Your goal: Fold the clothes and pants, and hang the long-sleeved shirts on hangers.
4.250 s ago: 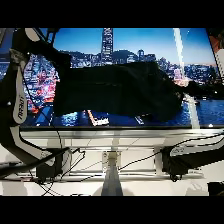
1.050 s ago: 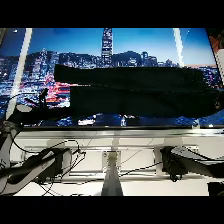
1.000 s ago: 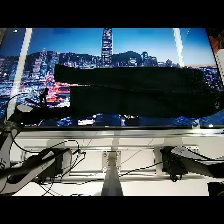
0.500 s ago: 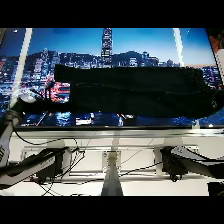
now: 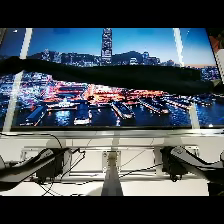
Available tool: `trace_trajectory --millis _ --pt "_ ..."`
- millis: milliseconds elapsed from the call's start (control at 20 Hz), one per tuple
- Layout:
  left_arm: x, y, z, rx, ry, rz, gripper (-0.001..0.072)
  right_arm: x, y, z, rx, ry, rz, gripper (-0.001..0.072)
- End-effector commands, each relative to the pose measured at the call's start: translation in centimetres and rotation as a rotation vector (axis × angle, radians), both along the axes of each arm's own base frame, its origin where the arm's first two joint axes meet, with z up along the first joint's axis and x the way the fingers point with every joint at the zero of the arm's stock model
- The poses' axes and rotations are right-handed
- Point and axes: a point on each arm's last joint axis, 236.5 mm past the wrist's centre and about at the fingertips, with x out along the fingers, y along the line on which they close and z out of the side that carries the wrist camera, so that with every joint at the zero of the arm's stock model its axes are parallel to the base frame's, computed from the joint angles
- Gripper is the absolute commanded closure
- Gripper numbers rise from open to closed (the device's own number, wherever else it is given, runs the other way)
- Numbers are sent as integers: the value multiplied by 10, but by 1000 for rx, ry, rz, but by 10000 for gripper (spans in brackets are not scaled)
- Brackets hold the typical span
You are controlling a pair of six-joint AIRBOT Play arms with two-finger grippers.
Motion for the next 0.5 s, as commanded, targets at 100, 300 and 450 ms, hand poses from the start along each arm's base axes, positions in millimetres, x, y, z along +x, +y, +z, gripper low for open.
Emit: trace_trajectory --millis 100,300,450 --pt "-86 47 -82 144 430 47 681 -49 14 -10 -8 218 39 683" --pt "-150 51 -167 183 690 47 681 -91 3 -21 -4 381 -75 684" --pt "-164 43 -204 167 715 62 681 -111 4 -25 18 455 -128 684"
